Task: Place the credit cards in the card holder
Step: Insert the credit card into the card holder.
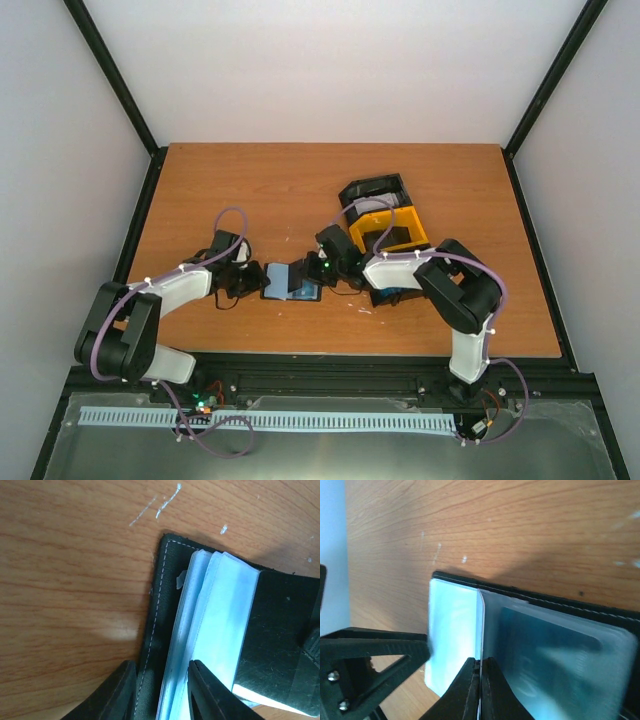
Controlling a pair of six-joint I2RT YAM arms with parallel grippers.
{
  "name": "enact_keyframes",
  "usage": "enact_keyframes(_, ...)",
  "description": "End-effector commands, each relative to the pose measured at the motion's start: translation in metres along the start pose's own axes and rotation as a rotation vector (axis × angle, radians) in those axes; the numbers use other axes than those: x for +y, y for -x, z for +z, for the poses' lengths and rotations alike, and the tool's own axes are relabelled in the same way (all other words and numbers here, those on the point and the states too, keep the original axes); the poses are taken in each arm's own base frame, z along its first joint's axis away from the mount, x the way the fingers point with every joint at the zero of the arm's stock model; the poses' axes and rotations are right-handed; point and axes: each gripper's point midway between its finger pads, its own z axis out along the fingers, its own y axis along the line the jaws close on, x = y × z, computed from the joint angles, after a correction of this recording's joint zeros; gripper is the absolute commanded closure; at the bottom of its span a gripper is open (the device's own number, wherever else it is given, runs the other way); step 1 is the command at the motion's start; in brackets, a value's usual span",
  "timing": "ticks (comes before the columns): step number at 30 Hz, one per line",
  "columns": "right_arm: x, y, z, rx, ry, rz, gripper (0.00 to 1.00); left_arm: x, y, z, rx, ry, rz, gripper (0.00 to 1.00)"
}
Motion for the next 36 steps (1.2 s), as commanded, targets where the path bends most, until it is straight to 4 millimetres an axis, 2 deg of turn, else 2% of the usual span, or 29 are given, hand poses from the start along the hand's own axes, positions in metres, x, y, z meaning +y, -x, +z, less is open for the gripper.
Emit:
enact_keyframes(1,-0.001,0.006,-0.015,-0.093,-0.017,-0.007,0.97,0.011,-0.008,0.004,0.036,0.038,-0.010,0.70)
enact_keyframes(4,-0.003,0.006,-0.019,-0.103,-0.020,-0.002,0.97,0.010,-0.008,0.004,0.038,0.034,-0.012,0.71)
enact_keyframes(16,-0.003,-0.007,0.001,-0.031,0.048,0.063,0.97,0.004,-0.011,0.006,0.059,-0.006,-0.011,0.73)
enact_keyframes(21,-0.012,-0.012,0.007,-0.014,0.019,0.079,0.97,0.002,-0.012,0.008,0.068,-0.015,-0.009,0.74)
enact_keyframes(24,-0.017,-0.009,0.004,-0.035,-0.009,0.081,0.97,0.003,-0.012,0.008,0.067,-0.011,-0.009,0.74)
enact_keyframes(31,-0.001,0.003,-0.021,-0.113,0.017,0.035,0.97,0.005,-0.012,0.007,0.062,-0.003,-0.011,0.74)
enact_keyframes(33,0.002,0.002,-0.024,-0.110,0.030,0.025,0.97,0.005,-0.011,0.007,0.062,0.001,-0.010,0.76)
enact_keyframes(36,-0.003,-0.003,-0.023,-0.089,0.015,0.029,0.97,0.004,-0.010,0.007,0.059,0.001,-0.009,0.76)
